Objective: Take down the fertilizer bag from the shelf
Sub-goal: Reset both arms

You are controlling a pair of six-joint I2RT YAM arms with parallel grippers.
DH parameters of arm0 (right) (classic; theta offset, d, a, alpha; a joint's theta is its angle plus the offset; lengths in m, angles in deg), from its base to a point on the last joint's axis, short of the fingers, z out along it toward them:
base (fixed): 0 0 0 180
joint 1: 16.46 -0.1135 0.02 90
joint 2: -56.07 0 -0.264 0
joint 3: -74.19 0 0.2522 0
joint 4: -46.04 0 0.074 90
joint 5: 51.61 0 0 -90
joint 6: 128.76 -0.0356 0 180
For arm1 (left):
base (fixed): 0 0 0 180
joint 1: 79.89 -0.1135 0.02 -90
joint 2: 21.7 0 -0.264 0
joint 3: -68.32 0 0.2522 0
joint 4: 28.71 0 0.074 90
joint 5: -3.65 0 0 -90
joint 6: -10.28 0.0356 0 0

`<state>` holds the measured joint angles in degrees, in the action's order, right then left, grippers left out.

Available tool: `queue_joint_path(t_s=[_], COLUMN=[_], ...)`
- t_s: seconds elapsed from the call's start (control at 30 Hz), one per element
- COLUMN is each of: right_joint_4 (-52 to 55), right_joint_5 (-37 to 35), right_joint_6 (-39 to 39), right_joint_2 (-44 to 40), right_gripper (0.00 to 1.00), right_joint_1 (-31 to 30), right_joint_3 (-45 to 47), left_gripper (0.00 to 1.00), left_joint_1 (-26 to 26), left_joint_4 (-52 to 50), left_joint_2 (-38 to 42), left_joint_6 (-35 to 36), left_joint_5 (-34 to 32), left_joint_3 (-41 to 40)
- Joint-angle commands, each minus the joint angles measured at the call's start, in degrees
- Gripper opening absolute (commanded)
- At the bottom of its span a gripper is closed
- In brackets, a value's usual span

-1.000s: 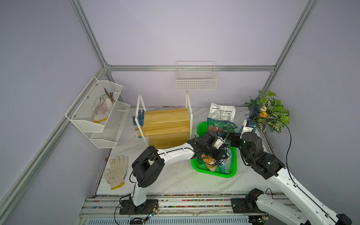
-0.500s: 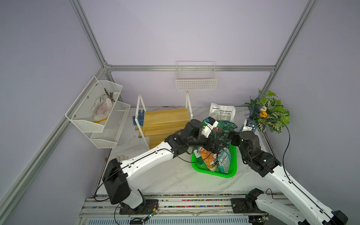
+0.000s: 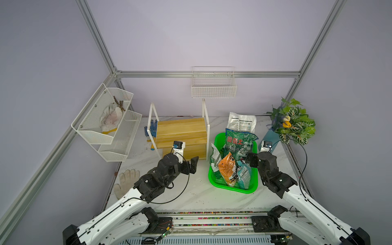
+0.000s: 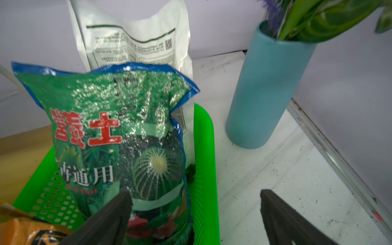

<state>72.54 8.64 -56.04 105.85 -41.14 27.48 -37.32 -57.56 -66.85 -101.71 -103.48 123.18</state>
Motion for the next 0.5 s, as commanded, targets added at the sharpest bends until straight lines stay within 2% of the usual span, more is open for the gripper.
queue_joint_path(t_s=[0.0,0.1,0.2,0.33,0.4,0.47], right_joint_4=[-10.93,-22.25,-34.27,-39.56,-45.20,-50.29], right_joint_5=[5.76,9.99,10.56,9.12,11.34,11.68], right_joint_6=[6.90,12.10,17.98,18.93,17.91,17.17], right_joint_2=[0.25,-0.29,1.25,10.09,14.13,17.57], right_gripper=[1.00,1.00,1.00,1.00,1.00,1.00], right_joint_1=[0.76,1.46,2.38,7.72,10.17,11.60], right_joint_3=[3.75,8.14,12.44,12.25,13.26,14.36], left_gripper=[1.00,1.00,1.00,1.00,1.00,1.00], left_joint_1=[-3.77,-8.08,-11.17,-15.35,-19.25,-24.31], left_joint_4=[-0.88,1.73,5.73,18.04,25.19,31.04], left_joint_2=[7.44,12.76,13.06,6.20,1.57,-2.91], left_joint_6=[-3.22,-2.69,3.40,19.36,25.64,27.05], left_joint_5=[-11.55,-12.52,-14.33,-16.63,-13.46,-9.35], left_joint_3=[-9.54,-15.63,-17.96,-21.22,-22.90,-23.90])
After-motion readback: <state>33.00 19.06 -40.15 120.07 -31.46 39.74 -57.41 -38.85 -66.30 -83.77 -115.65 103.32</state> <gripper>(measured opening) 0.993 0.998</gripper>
